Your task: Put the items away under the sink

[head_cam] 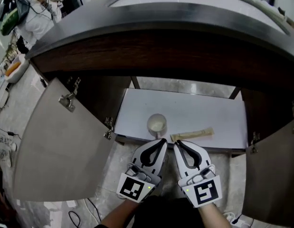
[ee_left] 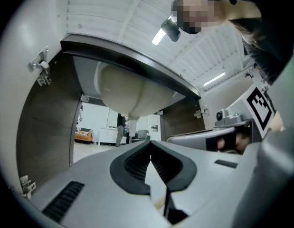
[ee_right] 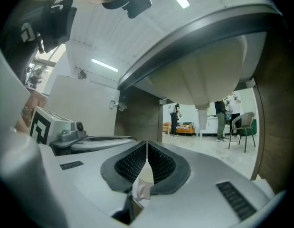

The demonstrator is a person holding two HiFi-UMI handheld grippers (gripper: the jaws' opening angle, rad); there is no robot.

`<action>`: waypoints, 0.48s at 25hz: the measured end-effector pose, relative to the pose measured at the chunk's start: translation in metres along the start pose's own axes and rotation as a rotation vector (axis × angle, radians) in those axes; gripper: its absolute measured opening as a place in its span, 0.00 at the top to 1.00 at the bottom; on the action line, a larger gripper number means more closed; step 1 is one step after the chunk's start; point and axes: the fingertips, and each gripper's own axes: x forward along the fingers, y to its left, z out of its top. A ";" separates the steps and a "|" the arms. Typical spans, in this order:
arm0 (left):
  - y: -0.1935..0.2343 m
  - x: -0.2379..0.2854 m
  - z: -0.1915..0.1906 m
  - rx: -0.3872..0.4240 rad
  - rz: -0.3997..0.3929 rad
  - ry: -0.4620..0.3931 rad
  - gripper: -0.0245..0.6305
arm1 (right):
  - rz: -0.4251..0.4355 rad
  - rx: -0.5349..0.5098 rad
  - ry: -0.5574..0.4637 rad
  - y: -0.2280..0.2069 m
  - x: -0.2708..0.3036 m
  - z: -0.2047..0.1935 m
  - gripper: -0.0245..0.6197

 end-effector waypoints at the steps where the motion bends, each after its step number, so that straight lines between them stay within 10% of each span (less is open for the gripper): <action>1: -0.003 0.003 0.015 -0.001 -0.025 -0.004 0.95 | -0.012 -0.001 -0.013 -0.003 -0.002 0.017 0.90; 12: -0.076 0.034 0.134 0.064 -0.210 0.121 0.95 | -0.138 -0.106 0.037 -0.021 -0.051 0.152 0.90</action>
